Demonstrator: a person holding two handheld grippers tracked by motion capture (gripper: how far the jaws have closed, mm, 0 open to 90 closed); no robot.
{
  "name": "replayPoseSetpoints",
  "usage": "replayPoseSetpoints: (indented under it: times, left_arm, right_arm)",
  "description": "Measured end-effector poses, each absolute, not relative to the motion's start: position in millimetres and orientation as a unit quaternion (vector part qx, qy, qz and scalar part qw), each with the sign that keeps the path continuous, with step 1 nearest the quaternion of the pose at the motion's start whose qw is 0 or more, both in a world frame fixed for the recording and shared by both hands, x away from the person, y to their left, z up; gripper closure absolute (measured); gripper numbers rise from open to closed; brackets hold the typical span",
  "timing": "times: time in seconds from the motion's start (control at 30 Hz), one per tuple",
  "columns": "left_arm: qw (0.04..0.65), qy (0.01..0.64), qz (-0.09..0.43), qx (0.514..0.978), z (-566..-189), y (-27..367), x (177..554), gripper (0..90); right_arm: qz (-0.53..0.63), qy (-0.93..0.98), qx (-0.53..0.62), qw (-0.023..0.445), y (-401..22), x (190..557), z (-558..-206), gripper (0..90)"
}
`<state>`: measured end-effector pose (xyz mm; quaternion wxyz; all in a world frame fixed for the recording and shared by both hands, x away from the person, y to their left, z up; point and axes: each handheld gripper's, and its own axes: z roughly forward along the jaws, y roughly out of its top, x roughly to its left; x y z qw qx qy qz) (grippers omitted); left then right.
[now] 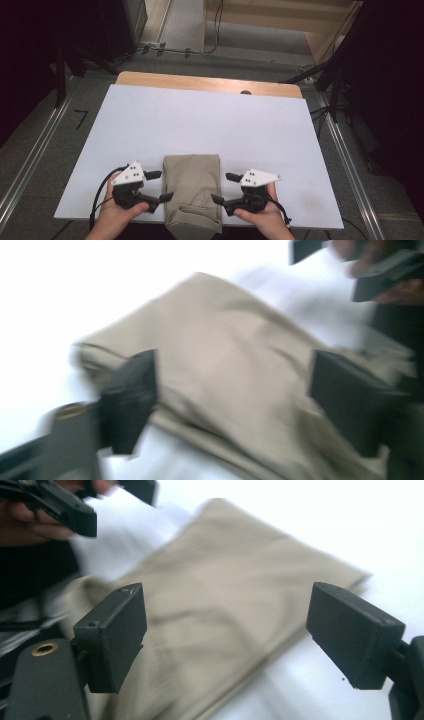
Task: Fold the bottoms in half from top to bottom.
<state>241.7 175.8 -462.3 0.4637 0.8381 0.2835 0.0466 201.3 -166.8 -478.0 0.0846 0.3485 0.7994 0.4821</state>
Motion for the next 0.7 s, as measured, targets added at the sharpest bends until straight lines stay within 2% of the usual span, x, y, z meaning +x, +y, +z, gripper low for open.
replayPoseSetpoints:
  times: [0.07,0.13,0.3,0.57,0.7]
  left_arm:
    - [0.464,0.300,0.048,0.832,-463.2,175.2,257.9,35.5]
    - [0.456,0.307,0.048,0.834,-467.3,173.4,273.1,41.2]
    - [0.424,0.353,0.044,0.833,-487.2,173.2,305.4,44.6]
    - [0.381,0.363,0.051,0.849,-500.8,173.1,317.0,48.4]
    - [0.383,0.360,0.038,0.850,-501.0,173.4,317.7,55.3]
  right_arm:
    - [0.473,0.798,0.361,0.100,-166.2,219.4,-477.7,18.5]
    - [0.469,0.790,0.380,0.104,-166.9,234.2,-479.6,24.2]
    - [0.439,0.799,0.398,0.101,-163.5,272.8,-493.3,37.5]
    - [0.403,0.807,0.423,0.086,-156.8,301.8,-513.2,42.1]
    - [0.397,0.810,0.423,0.088,-156.1,306.9,-518.7,45.4]
